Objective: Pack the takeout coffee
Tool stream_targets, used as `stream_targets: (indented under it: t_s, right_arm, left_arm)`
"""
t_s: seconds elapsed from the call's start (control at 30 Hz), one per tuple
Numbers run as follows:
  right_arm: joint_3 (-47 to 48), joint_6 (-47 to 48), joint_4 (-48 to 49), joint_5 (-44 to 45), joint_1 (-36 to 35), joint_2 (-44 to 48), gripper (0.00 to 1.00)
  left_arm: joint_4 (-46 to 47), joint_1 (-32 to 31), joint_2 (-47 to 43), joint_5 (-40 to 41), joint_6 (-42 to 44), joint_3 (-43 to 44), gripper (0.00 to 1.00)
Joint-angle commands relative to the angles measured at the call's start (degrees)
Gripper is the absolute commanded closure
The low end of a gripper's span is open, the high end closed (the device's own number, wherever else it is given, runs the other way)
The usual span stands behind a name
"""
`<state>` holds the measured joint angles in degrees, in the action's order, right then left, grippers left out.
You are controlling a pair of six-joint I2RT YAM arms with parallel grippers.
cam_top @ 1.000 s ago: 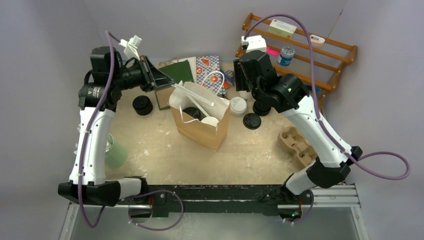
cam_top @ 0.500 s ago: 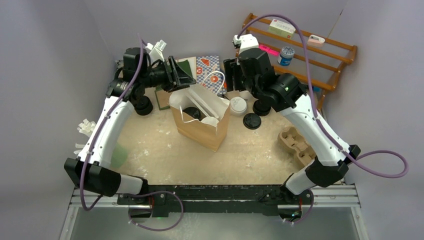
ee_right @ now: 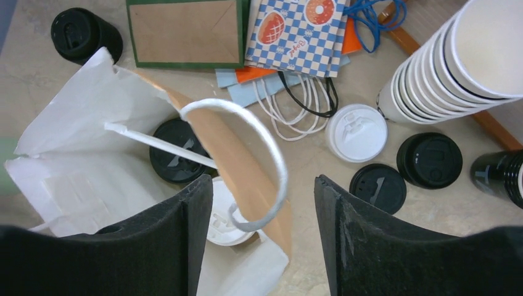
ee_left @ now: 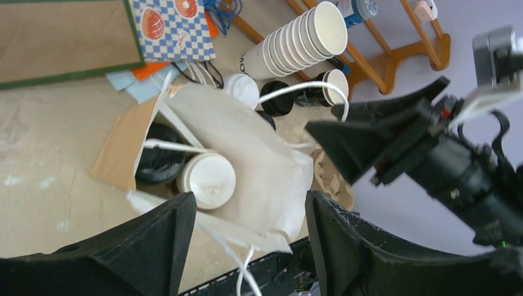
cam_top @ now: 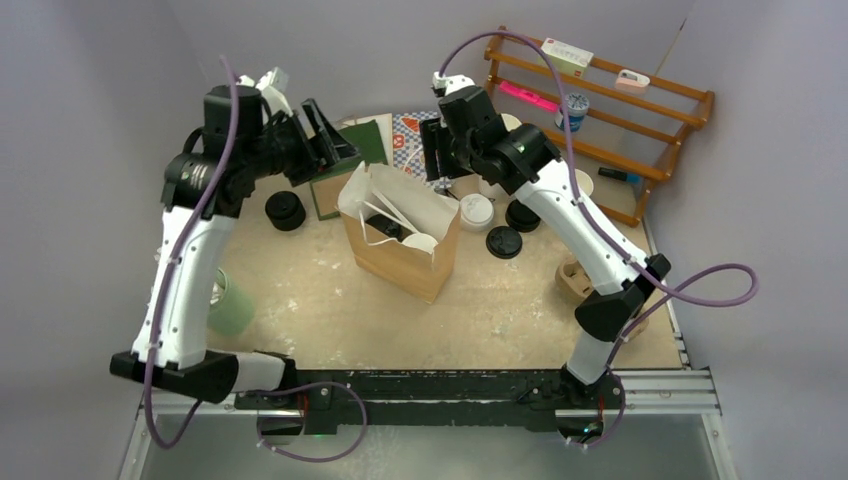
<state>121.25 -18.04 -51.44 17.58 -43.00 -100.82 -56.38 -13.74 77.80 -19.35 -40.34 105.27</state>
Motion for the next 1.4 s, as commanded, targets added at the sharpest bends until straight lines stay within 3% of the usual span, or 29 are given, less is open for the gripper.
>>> stream_targets:
  t_s: [0.0,0.23,0.4,0.5,0.57,0.7,0.9,0.93,1.0,1.13,1.2,1.37]
  right_arm:
    - [1.6,-3.3,-0.3,-4.0,2.9,2.6,0.39]
    - [-3.2,-3.5,3.8,-7.7,3.0,5.1,0.56]
    - [-3.9,-3.8,4.5,-10.1,3.0,5.5,0.58]
    - [-5.1,-3.9,5.2,-11.1,3.0,6.2,0.59]
    - [-5.1,-3.7,5.3,-11.2,3.1,6.6,0.60]
    - [-4.7,-3.1,5.2,-12.1,3.0,6.9,0.63]
    - [-3.6,-3.1,4.6,-13.3,3.0,6.3,0.63]
    - [-3.4,-3.1,4.6,-13.5,3.1,6.2,0.65]
    - [-2.8,-3.1,4.4,-13.6,3.0,6.0,0.73]
    - [-1.1,-3.1,3.7,-14.5,3.0,5.6,0.91]
    - [-0.4,-3.7,3.5,-14.1,3.0,5.7,0.99]
    - [0.7,-3.2,3.0,-11.0,3.1,7.3,1.00]
  left_arm:
    - [-9.4,-0.1,-6.2,3.9,-6.1,-1.4,0.33]
    - [-11.0,-0.1,-14.9,-1.6,-17.7,-10.5,0.35]
    - [-9.1,-0.1,-18.9,-5.2,-22.6,-16.1,0.35]
    - [-4.7,-0.1,-20.2,-7.2,-24.7,-20.5,0.47]
    - [-1.7,-0.3,-20.3,-7.7,-25.9,-22.3,0.49]
    - [2.9,-2.4,-18.9,-6.2,-27.3,-23.3,0.47]
    - [9.9,-10.8,-16.4,-2.4,-31.1,-24.3,0.39]
    - [10.7,-12.3,-15.7,-1.6,-31.3,-24.4,0.40]
    - [11.2,-14.3,-14.4,0.2,-31.3,-23.4,0.54]
    - [7.8,-14.8,-11.6,5.5,-27.8,-17.3,0.98]
    - [5.8,-14.8,-10.2,7.1,-26.5,-14.1,1.00]
    - [8.1,-14.7,-7.0,7.2,-26.6,-11.5,1.00]
